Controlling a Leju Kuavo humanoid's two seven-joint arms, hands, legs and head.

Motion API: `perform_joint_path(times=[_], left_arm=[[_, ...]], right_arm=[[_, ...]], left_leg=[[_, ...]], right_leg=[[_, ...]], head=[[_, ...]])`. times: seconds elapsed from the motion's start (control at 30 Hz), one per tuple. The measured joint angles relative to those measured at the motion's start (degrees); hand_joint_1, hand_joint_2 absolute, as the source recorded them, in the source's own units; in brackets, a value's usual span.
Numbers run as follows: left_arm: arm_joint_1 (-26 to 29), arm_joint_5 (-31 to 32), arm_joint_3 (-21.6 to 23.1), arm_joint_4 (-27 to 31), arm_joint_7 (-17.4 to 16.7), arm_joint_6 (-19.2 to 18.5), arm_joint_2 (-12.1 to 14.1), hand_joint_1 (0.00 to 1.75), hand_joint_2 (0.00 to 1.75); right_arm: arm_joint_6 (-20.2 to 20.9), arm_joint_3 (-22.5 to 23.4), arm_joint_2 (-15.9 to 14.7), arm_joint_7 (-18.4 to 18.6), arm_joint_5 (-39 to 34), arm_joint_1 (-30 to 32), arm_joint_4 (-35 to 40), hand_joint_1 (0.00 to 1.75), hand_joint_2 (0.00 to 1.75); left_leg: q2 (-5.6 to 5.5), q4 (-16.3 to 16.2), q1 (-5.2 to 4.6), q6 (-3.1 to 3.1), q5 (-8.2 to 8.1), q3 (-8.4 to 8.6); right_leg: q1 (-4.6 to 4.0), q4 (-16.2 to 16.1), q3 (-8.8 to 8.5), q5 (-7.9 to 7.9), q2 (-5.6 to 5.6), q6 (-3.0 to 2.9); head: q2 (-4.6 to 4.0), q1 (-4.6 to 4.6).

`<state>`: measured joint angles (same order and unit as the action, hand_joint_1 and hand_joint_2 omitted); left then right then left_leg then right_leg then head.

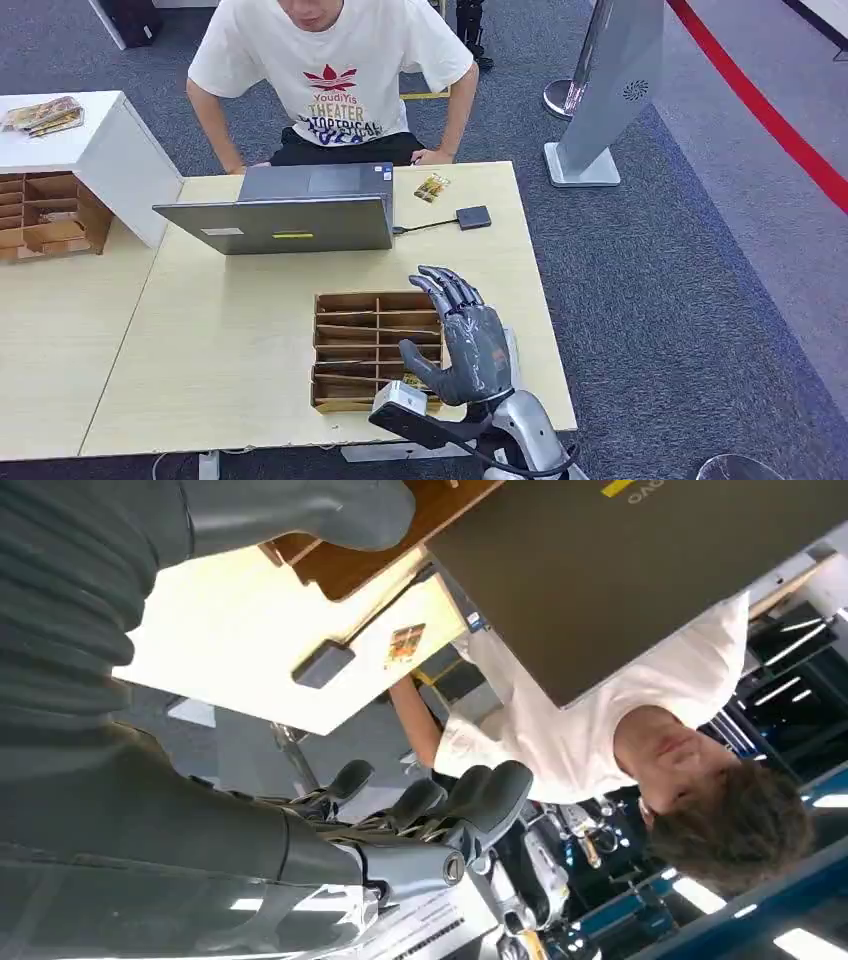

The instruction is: Pass the card to the sensor for recognition and then transmit it.

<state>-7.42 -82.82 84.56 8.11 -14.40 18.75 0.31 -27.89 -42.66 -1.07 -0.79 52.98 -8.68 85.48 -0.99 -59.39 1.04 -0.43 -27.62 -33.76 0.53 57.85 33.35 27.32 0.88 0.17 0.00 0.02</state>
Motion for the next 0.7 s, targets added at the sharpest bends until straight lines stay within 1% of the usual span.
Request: perform_joint_path(times=[0.03,0.07,0.1,0.2,0.37,0.43,0.47,0.53,0.7], left_arm=[[0.0,0.0,0.0,0.0,0.0,-0.04,0.0,0.0,1.75],[0.0,0.0,0.0,0.0,0.0,-0.09,0.0,0.0,1.75],[0.0,0.0,0.0,0.0,0.0,-0.11,0.0,0.0,1.75],[0.0,0.0,0.0,0.0,0.0,-0.24,0.0,0.0,1.75],[0.0,0.0,0.02,0.0,-0.02,-0.33,0.0,0.0,1.75],[-0.01,-0.02,0.04,0.0,-0.02,-0.35,0.0,0.0,1.75],[-0.01,-0.09,0.07,0.0,-0.02,-0.37,0.0,0.0,1.75],[0.0,-0.15,0.09,0.0,-0.02,-0.42,0.0,0.0,1.75],[-0.01,-0.24,0.11,0.0,-0.02,-0.46,0.0,0.0,1.75]], right_arm=[[0.0,0.0,0.0,0.0,0.0,-0.02,-0.17,0.59,1.75],[0.02,-0.02,0.0,0.0,0.02,-0.04,-0.33,0.59,1.75],[0.09,-0.04,0.0,0.02,0.24,-0.11,-0.5,0.65,1.75],[0.41,-0.35,0.0,0.26,0.94,-0.42,-1.18,0.63,1.75],[0.83,-0.94,0.07,2.14,3.37,-1.48,-3.3,0.7,1.75],[0.79,-1.18,0.18,2.69,4.26,-1.97,-4.24,0.7,1.75],[0.79,-1.27,0.26,3.0,4.66,-2.21,-4.77,0.73,1.75],[0.83,-1.29,0.48,3.32,5.07,-2.68,-5.84,0.68,1.75],[0.9,-1.31,0.68,3.87,5.81,-3.3,-7.54,0.7,1.75]], left_leg=[[0.0,0.0,0.0,0.0,0.0,0.0],[0.0,0.0,0.0,0.0,0.0,0.0],[0.0,0.0,0.0,0.0,0.0,0.0],[0.0,0.0,0.0,0.0,0.0,0.0],[0.0,0.0,0.0,0.0,0.0,0.0],[0.0,0.0,0.0,0.0,0.0,0.01],[0.0,0.0,0.0,0.0,0.0,0.01],[0.0,0.0,0.0,0.0,0.0,0.01],[0.0,0.0,0.0,0.0,0.0,0.0]], right_leg=[[0.0,0.0,0.0,0.0,0.0,0.0],[0.0,0.0,0.0,0.0,0.0,0.0],[0.0,0.0,0.0,0.0,0.0,0.0],[0.0,0.0,0.0,0.0,0.0,0.0],[0.0,0.0,-0.01,0.0,0.0,0.0],[0.0,0.0,-0.01,0.0,0.0,0.0],[0.0,0.0,-0.01,0.0,0.0,0.0],[0.0,0.0,-0.01,0.0,0.0,0.0],[0.0,0.0,-0.01,0.0,0.0,0.0]], head=[[0.0,0.02],[0.0,0.02],[0.0,0.02],[0.0,0.02],[0.0,0.02],[0.0,0.0],[0.0,0.0],[0.0,0.0],[0.0,0.02]])
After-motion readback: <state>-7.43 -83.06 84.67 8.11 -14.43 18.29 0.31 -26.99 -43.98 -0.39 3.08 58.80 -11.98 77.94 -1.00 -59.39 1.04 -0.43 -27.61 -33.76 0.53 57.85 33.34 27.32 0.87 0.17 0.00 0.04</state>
